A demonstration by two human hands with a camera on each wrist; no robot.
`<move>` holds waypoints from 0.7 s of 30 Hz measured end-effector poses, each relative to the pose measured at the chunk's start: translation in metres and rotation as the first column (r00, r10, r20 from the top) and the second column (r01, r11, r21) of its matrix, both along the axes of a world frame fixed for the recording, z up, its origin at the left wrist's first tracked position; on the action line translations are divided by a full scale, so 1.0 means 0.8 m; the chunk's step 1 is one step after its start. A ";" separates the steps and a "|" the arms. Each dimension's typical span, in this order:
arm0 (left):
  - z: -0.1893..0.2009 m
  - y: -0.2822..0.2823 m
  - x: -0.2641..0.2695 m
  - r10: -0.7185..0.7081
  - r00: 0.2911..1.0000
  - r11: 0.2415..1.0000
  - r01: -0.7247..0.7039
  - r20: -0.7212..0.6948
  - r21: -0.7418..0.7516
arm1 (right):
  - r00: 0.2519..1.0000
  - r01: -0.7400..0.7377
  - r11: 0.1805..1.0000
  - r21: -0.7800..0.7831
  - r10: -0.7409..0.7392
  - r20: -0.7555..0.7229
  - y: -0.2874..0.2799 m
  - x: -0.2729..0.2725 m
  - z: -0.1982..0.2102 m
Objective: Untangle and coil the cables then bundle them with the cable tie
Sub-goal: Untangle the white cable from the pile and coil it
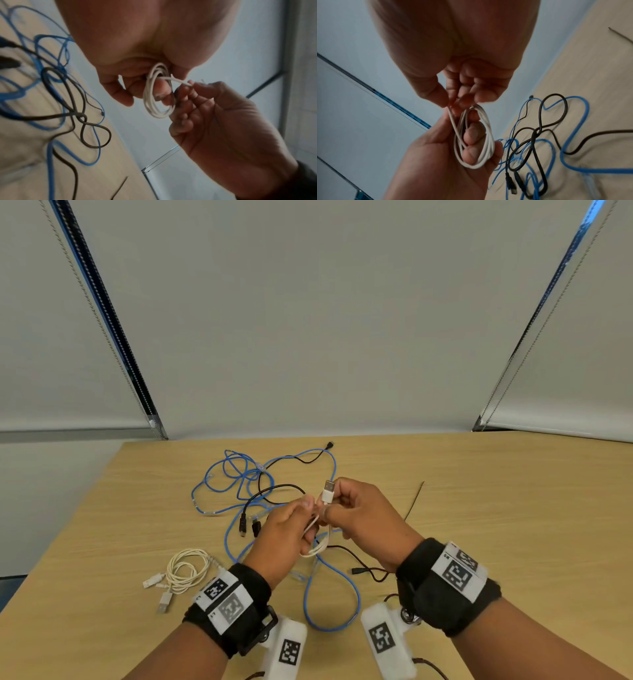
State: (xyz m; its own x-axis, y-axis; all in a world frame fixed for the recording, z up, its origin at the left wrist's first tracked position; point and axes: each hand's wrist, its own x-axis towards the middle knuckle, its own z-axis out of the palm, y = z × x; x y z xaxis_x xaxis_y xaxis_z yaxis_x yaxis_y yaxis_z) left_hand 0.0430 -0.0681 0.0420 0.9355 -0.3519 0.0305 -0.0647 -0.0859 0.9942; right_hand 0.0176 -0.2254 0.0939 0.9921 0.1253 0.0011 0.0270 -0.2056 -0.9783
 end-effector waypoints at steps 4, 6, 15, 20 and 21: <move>-0.004 0.005 -0.001 -0.220 0.970 0.975 0.215 -0.098 -0.066 | 0.995 0.099 0.994 0.038 -0.098 -0.036 0.001 0.003 -0.008; -0.005 0.007 -0.002 -0.237 0.965 0.971 0.232 -0.109 -0.057 | 0.981 0.179 0.982 0.052 -0.174 -0.091 0.001 0.006 -0.016; -0.015 -0.004 -0.013 -0.107 0.992 0.994 0.105 0.064 0.033 | 0.916 0.218 0.933 0.286 -0.094 -0.391 0.008 0.002 -0.033; -0.019 -0.006 -0.014 0.046 0.978 0.993 -0.066 0.204 0.094 | 0.911 0.198 0.942 0.270 -0.076 -0.405 0.006 0.004 -0.036; -0.018 -0.006 -0.015 0.061 0.965 0.989 -0.092 0.255 0.113 | 0.908 0.188 0.940 0.284 -0.056 -0.416 0.005 0.004 -0.036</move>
